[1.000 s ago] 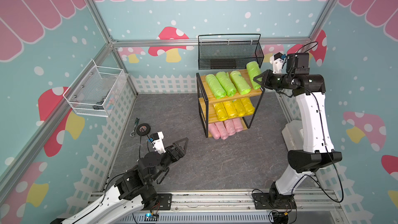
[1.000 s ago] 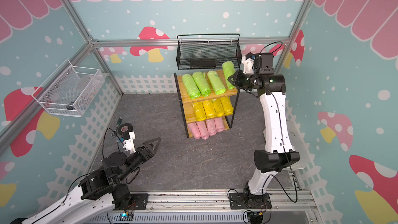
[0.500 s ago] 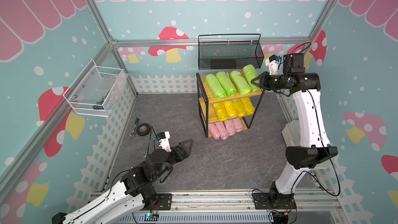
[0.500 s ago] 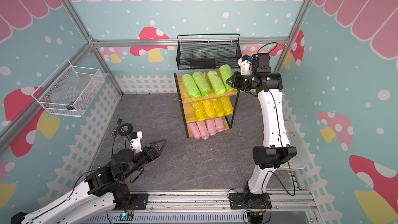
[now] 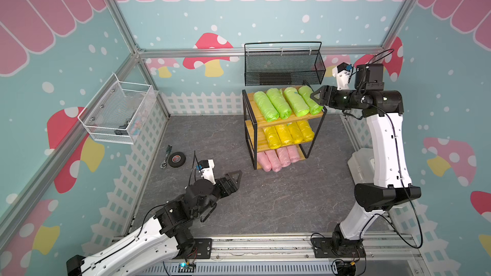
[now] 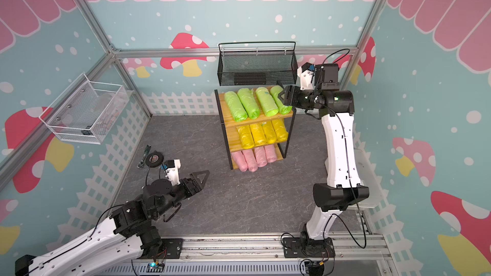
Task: Sort the rolls of trash bags by color and place them on the shelf
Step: Place the roll of trash bags on the shelf, then reset both arms
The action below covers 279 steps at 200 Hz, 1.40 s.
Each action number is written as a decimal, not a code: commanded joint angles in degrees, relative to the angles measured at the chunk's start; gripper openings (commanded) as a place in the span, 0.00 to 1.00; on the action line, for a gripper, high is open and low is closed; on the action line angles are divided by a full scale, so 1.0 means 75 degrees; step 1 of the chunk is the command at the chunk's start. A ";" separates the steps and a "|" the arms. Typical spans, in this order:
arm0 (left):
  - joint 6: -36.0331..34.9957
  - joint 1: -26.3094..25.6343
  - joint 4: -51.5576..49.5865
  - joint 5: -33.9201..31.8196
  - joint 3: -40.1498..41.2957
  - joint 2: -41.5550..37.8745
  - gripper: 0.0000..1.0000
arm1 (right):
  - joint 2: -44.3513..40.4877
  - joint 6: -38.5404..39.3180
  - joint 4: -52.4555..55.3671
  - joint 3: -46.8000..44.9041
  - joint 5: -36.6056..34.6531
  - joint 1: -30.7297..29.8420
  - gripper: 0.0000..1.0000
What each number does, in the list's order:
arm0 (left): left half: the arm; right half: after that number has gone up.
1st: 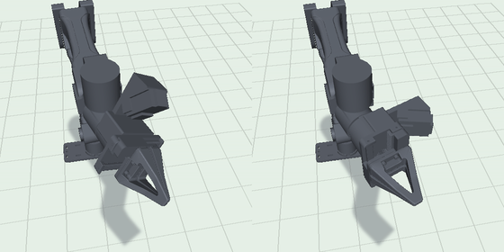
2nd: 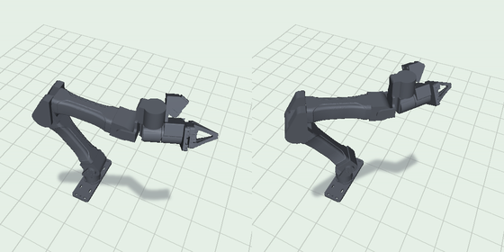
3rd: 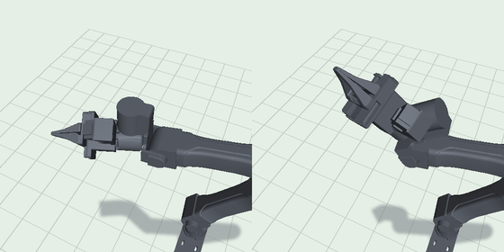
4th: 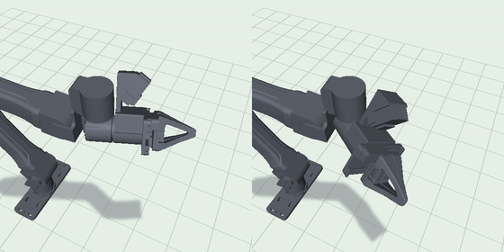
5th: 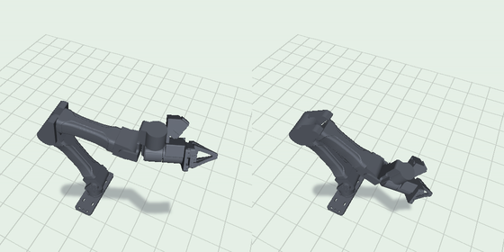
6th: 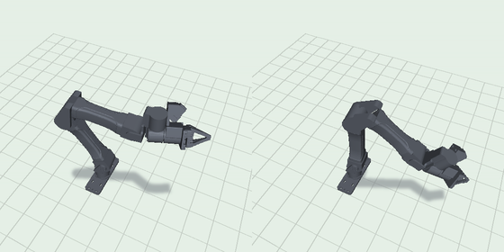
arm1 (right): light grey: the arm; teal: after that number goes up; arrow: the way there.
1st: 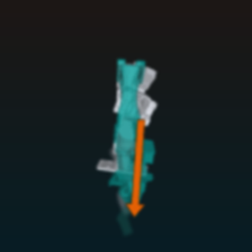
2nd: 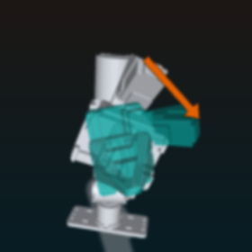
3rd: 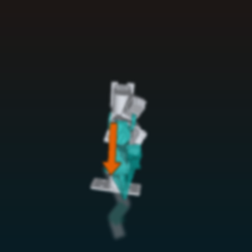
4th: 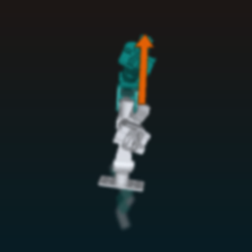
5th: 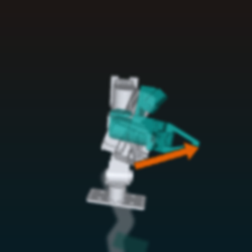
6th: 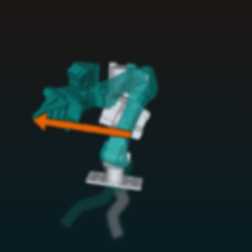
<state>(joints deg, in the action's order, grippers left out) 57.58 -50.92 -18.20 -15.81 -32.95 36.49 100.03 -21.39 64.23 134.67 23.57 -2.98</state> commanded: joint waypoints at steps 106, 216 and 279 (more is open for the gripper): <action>-0.4957 0.1050 0.0527 -0.2365 -0.0452 -0.0782 0.99 | -0.6751 0.0985 -0.6713 -0.8694 -0.2365 0.0058 0.82; -0.5230 0.5789 0.3152 -0.0996 0.0841 0.1005 0.99 | -0.7561 0.2318 -1.0422 -1.5002 -0.4528 0.0069 0.98; -0.5370 0.5978 0.4041 -0.0471 0.1273 0.1134 0.99 | -0.3515 0.2435 -1.4247 -1.5538 -0.5373 0.0055 0.99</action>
<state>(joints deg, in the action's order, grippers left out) 19.05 -6.52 7.77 -22.50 -25.61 46.85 67.85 -4.99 -28.23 17.54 -12.99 -2.66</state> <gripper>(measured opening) 0.992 0.986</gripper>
